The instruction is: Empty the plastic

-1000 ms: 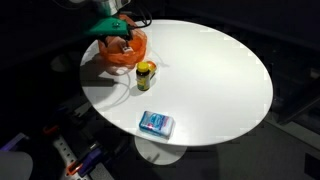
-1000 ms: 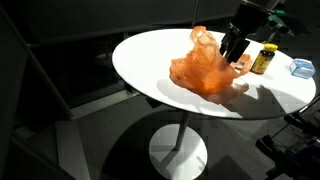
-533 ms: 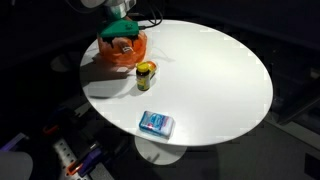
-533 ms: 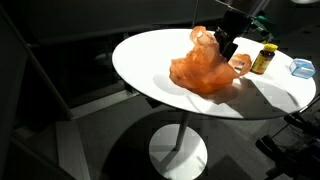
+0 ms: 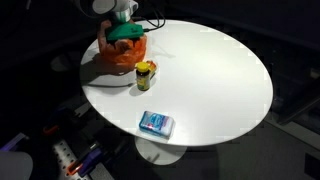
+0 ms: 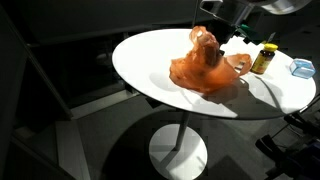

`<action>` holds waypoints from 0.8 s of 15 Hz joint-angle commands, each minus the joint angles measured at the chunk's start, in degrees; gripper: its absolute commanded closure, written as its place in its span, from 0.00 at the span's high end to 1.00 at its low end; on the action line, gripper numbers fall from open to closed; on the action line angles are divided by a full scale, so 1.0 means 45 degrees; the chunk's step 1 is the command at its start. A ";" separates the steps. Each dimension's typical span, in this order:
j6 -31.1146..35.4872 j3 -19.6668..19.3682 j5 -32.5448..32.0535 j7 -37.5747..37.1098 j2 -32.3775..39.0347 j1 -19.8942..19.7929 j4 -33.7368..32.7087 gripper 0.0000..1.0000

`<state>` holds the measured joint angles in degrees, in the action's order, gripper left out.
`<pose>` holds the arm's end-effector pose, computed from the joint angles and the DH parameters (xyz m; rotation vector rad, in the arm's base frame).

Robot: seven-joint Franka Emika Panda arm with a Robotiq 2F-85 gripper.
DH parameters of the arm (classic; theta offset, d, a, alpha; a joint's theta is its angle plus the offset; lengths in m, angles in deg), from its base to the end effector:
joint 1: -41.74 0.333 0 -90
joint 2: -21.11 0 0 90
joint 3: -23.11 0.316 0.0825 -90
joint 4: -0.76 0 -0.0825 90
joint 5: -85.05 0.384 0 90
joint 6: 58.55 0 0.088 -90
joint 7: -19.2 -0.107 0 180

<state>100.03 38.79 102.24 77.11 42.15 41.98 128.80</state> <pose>0.5443 0.1427 0.2256 -2.6097 -1.4118 -0.3529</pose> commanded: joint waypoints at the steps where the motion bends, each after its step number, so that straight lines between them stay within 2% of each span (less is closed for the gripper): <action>1: -0.0106 0.0370 -0.0558 0.0224 0.0641 -0.0402 -0.0690 0.88; 2: -0.0086 0.0382 -0.0721 0.0189 0.0733 -0.0425 -0.0758 0.73; 7: 0.0011 0.0092 -0.1445 -0.0384 0.0618 -0.0350 -0.0856 0.32; 8: -0.0034 0.0008 -0.1529 -0.0611 0.0439 -0.0344 -0.0820 0.26; 12: -0.0592 -0.0347 -0.1922 -0.1527 -0.0360 -0.0270 -0.0663 0.25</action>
<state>100.07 38.04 95.86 74.24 44.23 40.95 125.28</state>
